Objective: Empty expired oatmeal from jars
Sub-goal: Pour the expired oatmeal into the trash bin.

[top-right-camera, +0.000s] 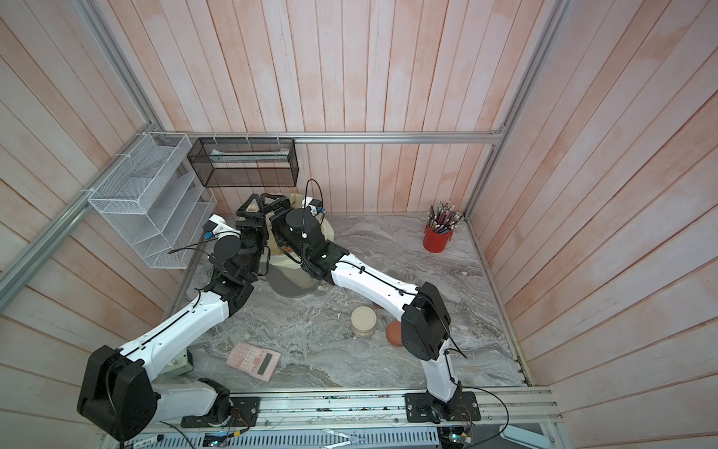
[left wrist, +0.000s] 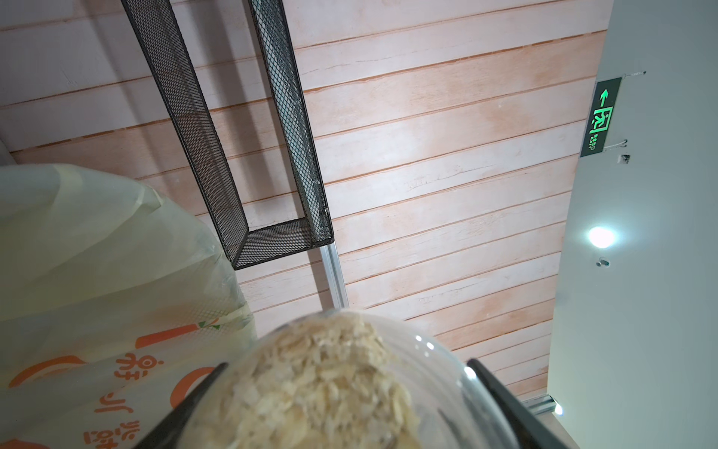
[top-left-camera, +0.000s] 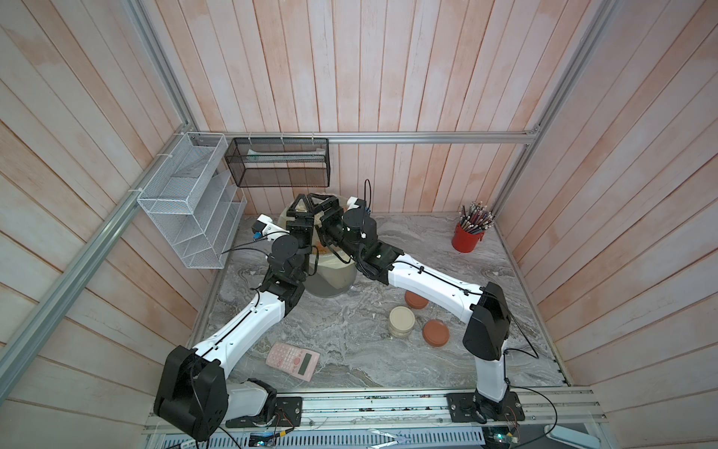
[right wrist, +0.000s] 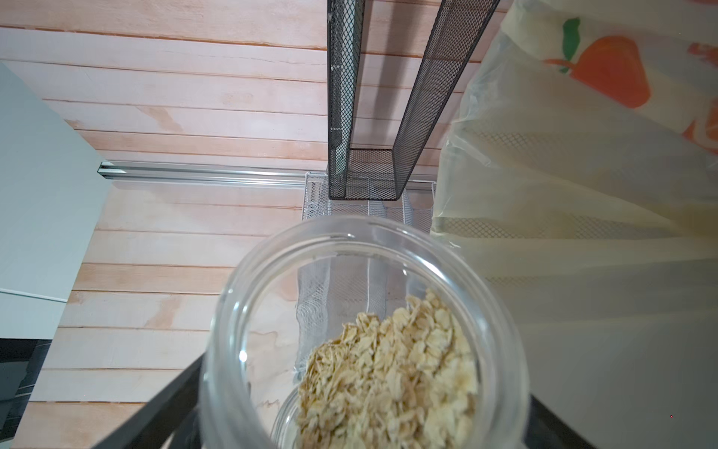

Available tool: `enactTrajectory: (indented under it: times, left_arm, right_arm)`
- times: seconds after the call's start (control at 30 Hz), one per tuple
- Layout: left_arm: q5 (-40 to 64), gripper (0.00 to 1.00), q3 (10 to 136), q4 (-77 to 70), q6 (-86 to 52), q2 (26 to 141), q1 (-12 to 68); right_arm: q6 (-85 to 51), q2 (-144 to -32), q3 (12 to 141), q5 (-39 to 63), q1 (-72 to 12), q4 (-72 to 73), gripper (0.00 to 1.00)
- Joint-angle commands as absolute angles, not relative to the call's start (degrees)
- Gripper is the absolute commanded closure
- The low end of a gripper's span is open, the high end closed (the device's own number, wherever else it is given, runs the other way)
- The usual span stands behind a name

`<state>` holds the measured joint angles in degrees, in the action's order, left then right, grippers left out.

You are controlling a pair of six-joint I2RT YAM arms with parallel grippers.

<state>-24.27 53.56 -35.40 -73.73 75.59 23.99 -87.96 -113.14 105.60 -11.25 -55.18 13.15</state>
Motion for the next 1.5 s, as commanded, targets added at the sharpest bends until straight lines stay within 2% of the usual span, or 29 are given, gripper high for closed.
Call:
enactTrajectory:
  times: [0.0, 0.77, 1.2, 1.47]
  left_arm:
    - [-24.1, 0.79, 56.1, -38.7, -72.4, 76.2, 23.5]
    - [-23.0, 0.79, 58.3, -37.5, -69.4, 77.0, 21.5]
    - [-16.7, 0.79, 59.1, -29.6, -63.6, 72.8, 18.5]
    - [-10.0, 0.78, 61.2, -22.7, -59.3, 71.5, 16.2]
  right_arm:
    - [-87.9, -110.1, 105.3, -9.1, -55.5, 15.6, 0.02]
    - [-86.8, -102.1, 94.3, -10.3, -54.9, 14.9, 0.02]
    - [-75.2, -89.1, 83.4, -15.7, -54.5, 14.2, 0.03]
    - [-68.2, -73.1, 67.2, -15.4, -50.8, 13.2, 0.02]
